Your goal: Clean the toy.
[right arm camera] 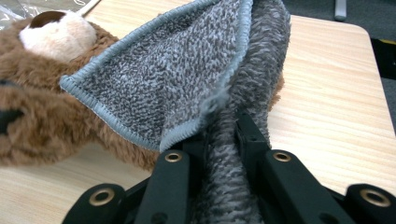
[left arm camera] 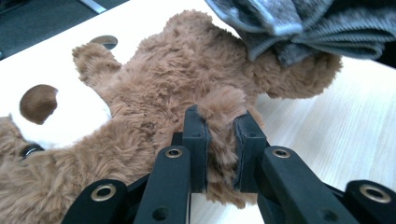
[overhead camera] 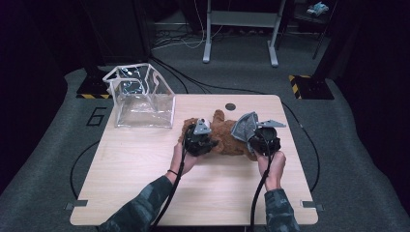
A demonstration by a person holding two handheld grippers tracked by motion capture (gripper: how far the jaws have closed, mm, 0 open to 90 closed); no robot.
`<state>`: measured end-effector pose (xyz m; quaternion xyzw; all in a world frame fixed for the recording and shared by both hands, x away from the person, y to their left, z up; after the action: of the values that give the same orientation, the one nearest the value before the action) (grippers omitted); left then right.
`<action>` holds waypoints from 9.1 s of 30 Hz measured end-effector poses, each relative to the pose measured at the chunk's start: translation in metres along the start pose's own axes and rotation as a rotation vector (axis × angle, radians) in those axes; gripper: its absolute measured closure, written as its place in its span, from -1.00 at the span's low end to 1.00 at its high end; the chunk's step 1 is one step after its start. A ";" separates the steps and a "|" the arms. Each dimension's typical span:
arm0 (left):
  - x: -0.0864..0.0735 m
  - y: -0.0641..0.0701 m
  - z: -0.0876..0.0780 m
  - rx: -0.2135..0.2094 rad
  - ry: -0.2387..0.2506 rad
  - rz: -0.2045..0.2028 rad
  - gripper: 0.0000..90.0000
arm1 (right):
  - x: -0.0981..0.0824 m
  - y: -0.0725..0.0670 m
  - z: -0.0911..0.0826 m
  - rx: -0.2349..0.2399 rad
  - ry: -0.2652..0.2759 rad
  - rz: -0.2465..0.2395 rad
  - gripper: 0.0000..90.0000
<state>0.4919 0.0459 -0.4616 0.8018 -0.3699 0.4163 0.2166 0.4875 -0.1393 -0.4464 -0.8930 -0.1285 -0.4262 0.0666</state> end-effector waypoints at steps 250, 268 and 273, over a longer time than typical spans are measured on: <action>-0.026 -0.099 -0.002 -0.116 -0.158 -0.300 0.16 | -0.047 -0.053 0.042 0.021 -0.080 -0.129 0.71; -0.023 -0.121 -0.025 -0.023 -0.131 -0.338 -0.37 | -0.023 -0.157 0.022 0.232 -0.012 -0.326 0.70; -0.032 -0.122 -0.014 -0.005 -0.185 -0.325 -0.37 | -0.014 -0.179 0.039 0.238 -0.037 -0.386 0.70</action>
<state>0.5668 0.1457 -0.4850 0.8855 -0.2547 0.2993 0.2479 0.4565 0.0389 -0.4801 -0.8454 -0.3476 -0.3962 0.0865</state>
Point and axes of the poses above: each handheld gripper's, and its own axes: z roughly forward along the jaws, x roughly out of its top, y roughly to its right, the point moved 7 cm from there along z, roughly forward along the jaws, and after that the axes turned 1 degree about x, right-handed, at the moved point
